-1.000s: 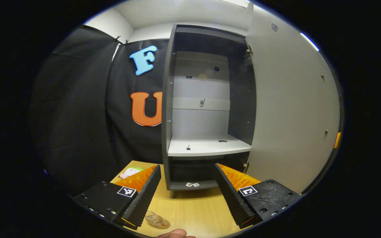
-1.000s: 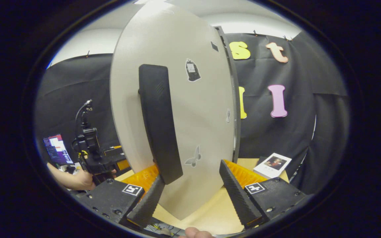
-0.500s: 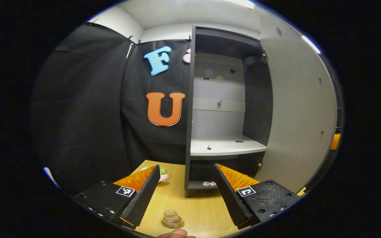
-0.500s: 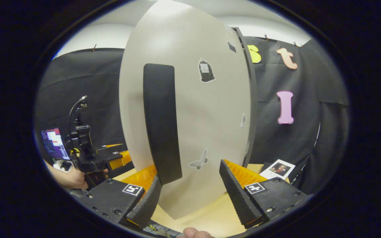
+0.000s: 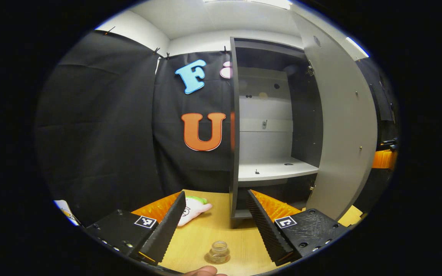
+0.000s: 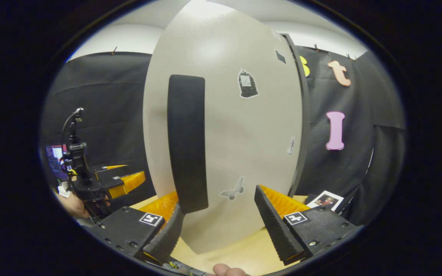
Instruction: Open the cabinet door with the right hand, grasp the bottle in the cabinet with the left hand and place it on the coaster, then close the cabinet door with the right hand.
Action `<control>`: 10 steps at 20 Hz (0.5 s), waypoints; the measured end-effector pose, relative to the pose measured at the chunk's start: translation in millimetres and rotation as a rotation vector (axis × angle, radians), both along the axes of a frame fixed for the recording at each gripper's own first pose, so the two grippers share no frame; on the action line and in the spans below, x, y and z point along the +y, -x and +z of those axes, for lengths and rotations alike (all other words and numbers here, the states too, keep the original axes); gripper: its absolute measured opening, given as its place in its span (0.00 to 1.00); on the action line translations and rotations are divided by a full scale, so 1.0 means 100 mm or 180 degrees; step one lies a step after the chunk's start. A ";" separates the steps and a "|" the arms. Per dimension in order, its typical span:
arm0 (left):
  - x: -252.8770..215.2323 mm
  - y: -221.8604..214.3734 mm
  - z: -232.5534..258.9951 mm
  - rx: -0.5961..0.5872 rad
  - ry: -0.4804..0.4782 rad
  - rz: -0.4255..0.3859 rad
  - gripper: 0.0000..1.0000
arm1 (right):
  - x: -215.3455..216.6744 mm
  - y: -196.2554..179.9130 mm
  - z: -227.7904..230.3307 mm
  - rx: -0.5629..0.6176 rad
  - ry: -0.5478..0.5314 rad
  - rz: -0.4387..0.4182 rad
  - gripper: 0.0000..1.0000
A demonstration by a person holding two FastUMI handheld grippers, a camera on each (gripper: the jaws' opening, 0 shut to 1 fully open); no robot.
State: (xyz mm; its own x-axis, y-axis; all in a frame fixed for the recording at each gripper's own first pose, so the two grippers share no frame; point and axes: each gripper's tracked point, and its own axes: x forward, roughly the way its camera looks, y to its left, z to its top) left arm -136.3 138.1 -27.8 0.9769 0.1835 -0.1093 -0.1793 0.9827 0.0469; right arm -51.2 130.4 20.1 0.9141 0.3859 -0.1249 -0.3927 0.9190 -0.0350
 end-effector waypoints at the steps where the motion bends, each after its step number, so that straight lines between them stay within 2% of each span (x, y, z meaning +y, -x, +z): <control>1: 0.06 0.04 -0.01 0.0002 0.0001 0.0043 0.96 | 0.05 -0.02 0.00 0.0005 -0.0006 0.0029 1.00; 5: 0.29 0.28 0.03 -0.0028 -0.0112 0.0228 0.96 | 0.24 -0.14 0.02 0.0003 -0.0003 0.0085 1.00; 10: 0.45 0.47 -0.01 -0.0022 -0.0069 0.0385 0.96 | 0.46 -0.29 0.03 0.0012 -0.0028 0.0167 1.00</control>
